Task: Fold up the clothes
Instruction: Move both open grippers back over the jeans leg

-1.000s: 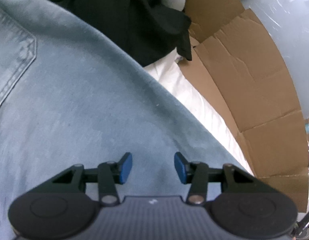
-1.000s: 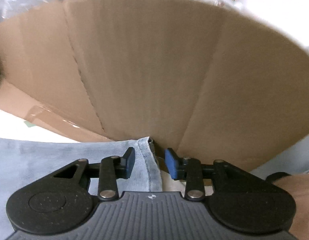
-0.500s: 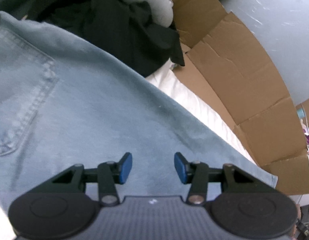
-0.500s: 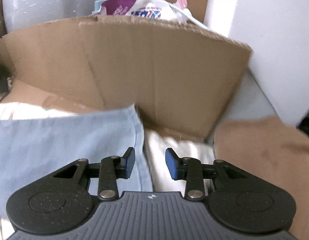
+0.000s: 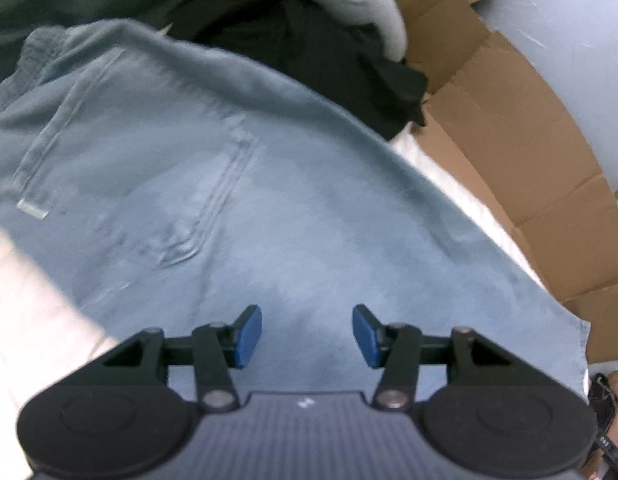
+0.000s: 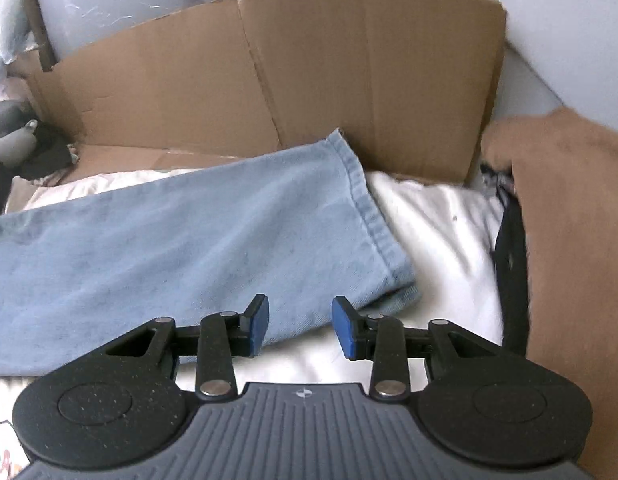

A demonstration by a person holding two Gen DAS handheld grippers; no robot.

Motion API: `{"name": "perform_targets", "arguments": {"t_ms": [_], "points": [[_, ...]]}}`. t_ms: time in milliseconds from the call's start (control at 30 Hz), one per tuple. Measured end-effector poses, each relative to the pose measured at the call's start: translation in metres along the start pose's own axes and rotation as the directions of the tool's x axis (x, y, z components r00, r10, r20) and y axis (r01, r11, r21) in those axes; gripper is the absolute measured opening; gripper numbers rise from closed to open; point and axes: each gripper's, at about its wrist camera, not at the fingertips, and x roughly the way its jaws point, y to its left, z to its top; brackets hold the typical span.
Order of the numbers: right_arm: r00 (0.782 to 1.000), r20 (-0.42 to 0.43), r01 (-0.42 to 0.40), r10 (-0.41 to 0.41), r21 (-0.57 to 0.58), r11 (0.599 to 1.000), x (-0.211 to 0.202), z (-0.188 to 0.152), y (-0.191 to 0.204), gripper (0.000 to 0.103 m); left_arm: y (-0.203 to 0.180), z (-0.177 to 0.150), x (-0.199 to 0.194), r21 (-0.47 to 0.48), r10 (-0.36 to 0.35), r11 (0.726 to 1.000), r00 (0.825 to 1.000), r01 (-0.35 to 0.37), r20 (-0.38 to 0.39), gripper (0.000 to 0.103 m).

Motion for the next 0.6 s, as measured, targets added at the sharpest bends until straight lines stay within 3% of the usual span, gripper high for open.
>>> {"name": "perform_targets", "arguments": {"t_ms": [200,267,400,600], "points": [[0.998,-0.011,0.059,-0.058,0.092,0.994,0.013,-0.012,0.003,0.044,-0.013,-0.015,-0.02,-0.021,0.004,1.0,1.0,-0.004,-0.014,0.054],[0.999,-0.036,0.034,-0.03,0.097,0.995,0.015,-0.013,0.004,0.044,-0.017,-0.012,-0.019,-0.014,-0.003,1.0,1.0,0.003,-0.017,0.054],[0.999,-0.049,-0.014,0.013,-0.019,1.0,0.004,-0.011,0.006,0.045,-0.024,-0.007,-0.023,0.005,0.001,1.0,1.0,-0.001,-0.026,0.055],[0.998,-0.051,-0.042,0.045,0.07,0.997,-0.003,-0.024,-0.017,0.045,-0.06,-0.01,-0.011,0.078,0.001,0.997,0.998,0.004,-0.06,0.055]]}}
